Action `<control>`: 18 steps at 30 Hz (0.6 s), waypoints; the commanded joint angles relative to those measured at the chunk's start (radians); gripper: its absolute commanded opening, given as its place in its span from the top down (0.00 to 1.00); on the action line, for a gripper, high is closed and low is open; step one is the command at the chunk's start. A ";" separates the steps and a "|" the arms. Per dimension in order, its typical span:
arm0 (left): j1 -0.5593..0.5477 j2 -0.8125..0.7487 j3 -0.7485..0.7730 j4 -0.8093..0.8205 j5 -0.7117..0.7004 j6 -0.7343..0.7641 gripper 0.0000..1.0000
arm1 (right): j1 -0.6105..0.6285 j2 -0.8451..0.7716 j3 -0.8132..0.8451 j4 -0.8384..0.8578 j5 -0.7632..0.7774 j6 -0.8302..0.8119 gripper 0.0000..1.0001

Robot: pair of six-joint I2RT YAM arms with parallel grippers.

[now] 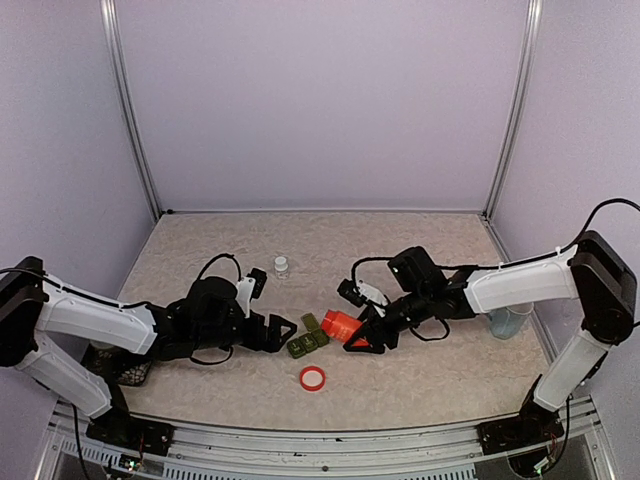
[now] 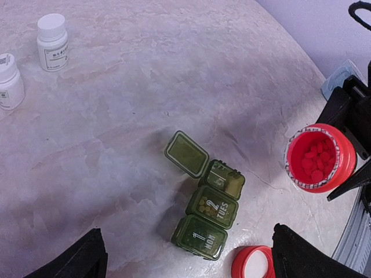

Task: Sort the pills into containers

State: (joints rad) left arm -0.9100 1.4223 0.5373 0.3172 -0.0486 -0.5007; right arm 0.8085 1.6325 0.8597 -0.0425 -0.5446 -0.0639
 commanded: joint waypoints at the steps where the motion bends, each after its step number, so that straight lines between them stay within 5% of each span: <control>1: 0.005 0.011 -0.010 0.034 0.010 0.000 0.04 | 0.011 0.030 0.039 -0.017 -0.009 -0.020 0.69; 18: 0.005 0.009 -0.007 0.043 0.018 -0.007 0.04 | 0.018 0.110 0.130 -0.132 0.028 -0.045 0.70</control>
State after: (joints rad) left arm -0.9100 1.4364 0.5373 0.3367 -0.0334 -0.5056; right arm 0.8101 1.7130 0.9413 -0.1139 -0.5323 -0.0864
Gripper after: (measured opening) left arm 0.958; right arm 0.533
